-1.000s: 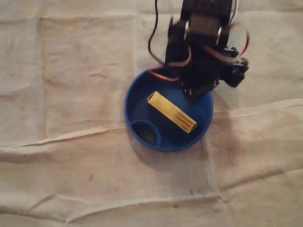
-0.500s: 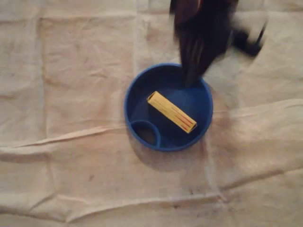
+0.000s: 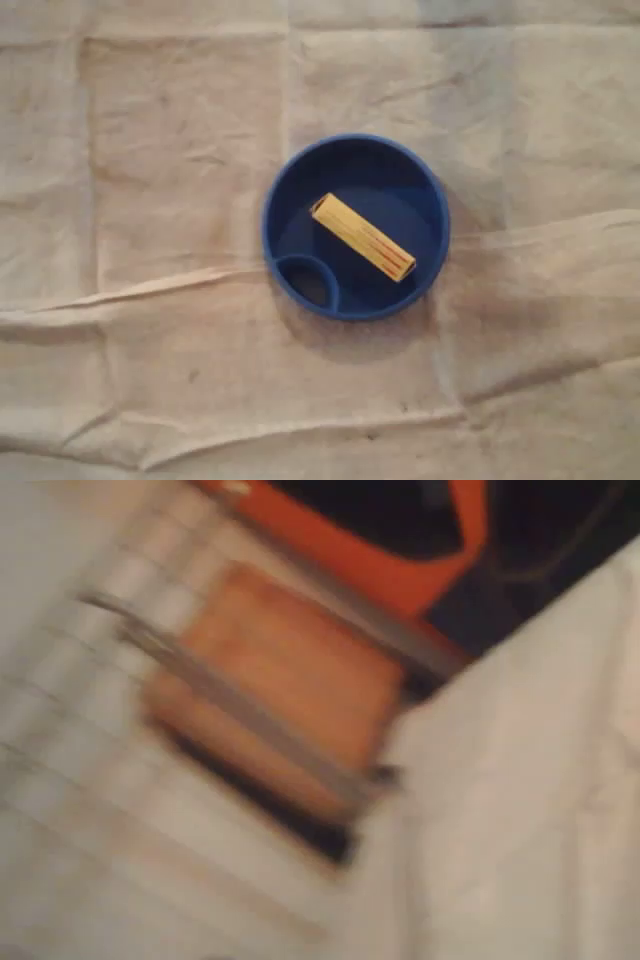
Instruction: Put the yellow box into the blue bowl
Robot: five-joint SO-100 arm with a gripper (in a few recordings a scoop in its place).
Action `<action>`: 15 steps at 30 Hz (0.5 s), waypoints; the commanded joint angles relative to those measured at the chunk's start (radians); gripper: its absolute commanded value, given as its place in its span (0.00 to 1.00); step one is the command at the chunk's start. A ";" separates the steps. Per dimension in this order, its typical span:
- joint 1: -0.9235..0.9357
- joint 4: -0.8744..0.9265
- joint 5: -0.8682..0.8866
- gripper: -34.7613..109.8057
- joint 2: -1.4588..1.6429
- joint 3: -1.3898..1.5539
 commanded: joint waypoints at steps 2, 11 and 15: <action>-0.066 0.000 0.067 0.24 0.163 -0.044; -0.078 0.005 0.216 0.24 0.370 -0.043; -0.077 0.005 0.281 0.24 0.463 -0.002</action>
